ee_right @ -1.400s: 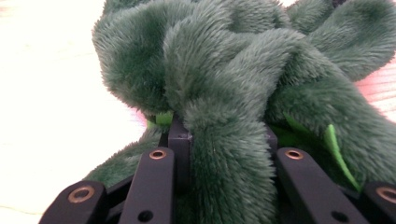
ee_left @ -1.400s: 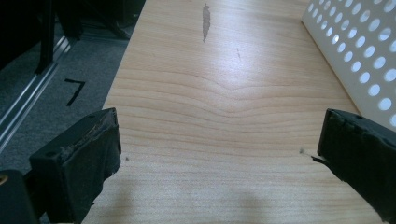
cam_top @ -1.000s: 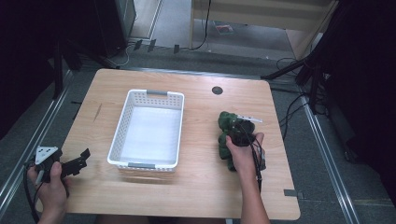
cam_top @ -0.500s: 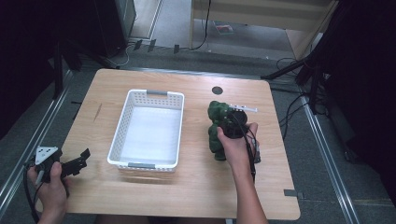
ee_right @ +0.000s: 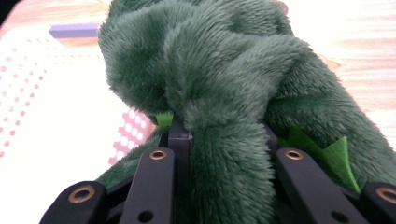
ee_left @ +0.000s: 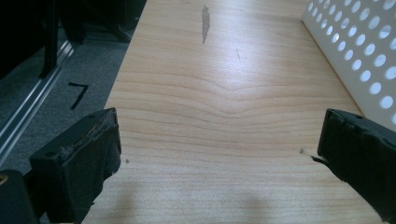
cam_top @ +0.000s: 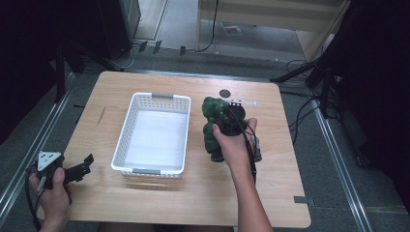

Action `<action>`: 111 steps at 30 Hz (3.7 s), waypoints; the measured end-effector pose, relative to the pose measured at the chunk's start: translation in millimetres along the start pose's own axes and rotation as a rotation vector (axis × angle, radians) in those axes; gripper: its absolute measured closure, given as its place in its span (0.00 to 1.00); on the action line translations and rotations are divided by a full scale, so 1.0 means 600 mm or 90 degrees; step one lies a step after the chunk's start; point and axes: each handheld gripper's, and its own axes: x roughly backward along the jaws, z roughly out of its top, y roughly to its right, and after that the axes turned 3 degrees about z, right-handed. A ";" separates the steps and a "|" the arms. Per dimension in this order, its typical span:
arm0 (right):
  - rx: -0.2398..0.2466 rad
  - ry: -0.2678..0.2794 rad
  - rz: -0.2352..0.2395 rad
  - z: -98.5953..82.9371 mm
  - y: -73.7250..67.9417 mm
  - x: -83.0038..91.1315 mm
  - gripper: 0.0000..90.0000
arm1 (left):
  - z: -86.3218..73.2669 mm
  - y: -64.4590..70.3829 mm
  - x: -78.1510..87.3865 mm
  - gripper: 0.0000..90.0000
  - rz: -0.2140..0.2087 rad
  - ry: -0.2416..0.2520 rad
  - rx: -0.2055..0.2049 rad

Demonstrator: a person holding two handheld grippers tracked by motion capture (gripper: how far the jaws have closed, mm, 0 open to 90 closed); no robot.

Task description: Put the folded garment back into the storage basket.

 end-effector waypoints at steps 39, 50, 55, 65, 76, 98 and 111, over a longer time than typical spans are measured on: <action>0.053 -0.028 0.099 0.042 -0.203 -0.023 0.78 | 0.001 -0.001 -0.001 0.01 -0.001 0.001 0.001; 0.057 -0.059 0.114 0.012 -0.241 -0.079 0.78 | 0.000 0.000 -0.001 0.01 -0.002 0.002 0.005; 0.052 -0.073 0.106 -0.016 -0.249 -0.127 0.78 | 0.000 -0.001 -0.001 0.01 -0.001 0.002 0.005; 0.036 -0.109 0.079 -0.056 -0.265 -0.203 0.66 | 0.001 0.000 -0.001 0.01 -0.002 0.002 0.006; 0.018 -0.088 0.102 -0.055 -0.266 -0.204 0.21 | 0.001 -0.001 -0.001 0.01 -0.003 0.002 0.009; 0.010 -0.052 0.169 -0.019 -0.219 -0.117 0.10 | 0.001 -0.001 0.000 0.01 -0.003 -0.001 -0.002; 0.001 -0.018 0.157 -0.013 -0.149 -0.070 0.10 | 0.000 0.001 0.000 0.01 -0.001 0.000 -0.008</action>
